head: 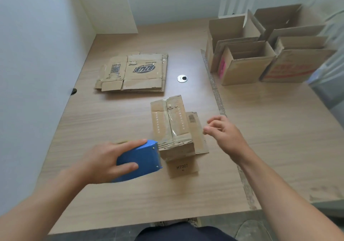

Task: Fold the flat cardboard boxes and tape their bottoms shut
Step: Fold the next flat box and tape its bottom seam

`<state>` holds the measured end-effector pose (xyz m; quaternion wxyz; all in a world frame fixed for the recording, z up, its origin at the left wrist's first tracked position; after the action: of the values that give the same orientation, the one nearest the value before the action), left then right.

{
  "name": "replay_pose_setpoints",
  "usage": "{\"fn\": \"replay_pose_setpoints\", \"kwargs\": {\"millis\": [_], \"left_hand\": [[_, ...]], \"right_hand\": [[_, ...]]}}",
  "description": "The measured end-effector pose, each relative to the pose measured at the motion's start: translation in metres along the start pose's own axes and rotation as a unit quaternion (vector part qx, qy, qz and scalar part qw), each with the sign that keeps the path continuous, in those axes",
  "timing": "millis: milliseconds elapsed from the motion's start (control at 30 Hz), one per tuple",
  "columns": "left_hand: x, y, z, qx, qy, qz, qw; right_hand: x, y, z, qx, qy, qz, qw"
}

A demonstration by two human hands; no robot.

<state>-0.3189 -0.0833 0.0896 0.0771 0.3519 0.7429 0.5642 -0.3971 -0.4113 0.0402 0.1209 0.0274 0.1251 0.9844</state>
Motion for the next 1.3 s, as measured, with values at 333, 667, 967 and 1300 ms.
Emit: {"fn": "replay_pose_setpoints", "kwargs": {"millis": [333, 667, 967, 1300], "left_hand": [[-0.032, 0.011, -0.01, 0.085, 0.115, 0.182, 0.973], [-0.052, 0.005, -0.008, 0.067, 0.149, 0.225, 0.961], [-0.063, 0.0, -0.008, 0.064, 0.154, 0.239, 0.956], [-0.07, 0.001, -0.008, 0.046, 0.15, 0.258, 0.953]], "right_hand": [[0.006, -0.011, -0.04, 0.089, -0.096, 0.001, 0.991], [-0.002, -0.023, -0.056, 0.06, -0.143, 0.008, 0.988], [0.005, -0.037, -0.071, -0.059, -0.294, 0.012, 0.954], [0.013, -0.034, -0.052, 0.061, -0.076, 0.007, 0.995]]}}
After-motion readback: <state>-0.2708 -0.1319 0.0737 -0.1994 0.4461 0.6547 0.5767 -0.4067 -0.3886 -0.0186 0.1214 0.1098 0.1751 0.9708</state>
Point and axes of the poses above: each hand's wrist, its own x-axis away from the middle knuckle, its own y-axis out of the back of the hand, z = x × y, the point moved 2 cm from there along -x, towards the middle knuckle, and after that the axes turned 10 degrees about y, right-handed, at the moved point
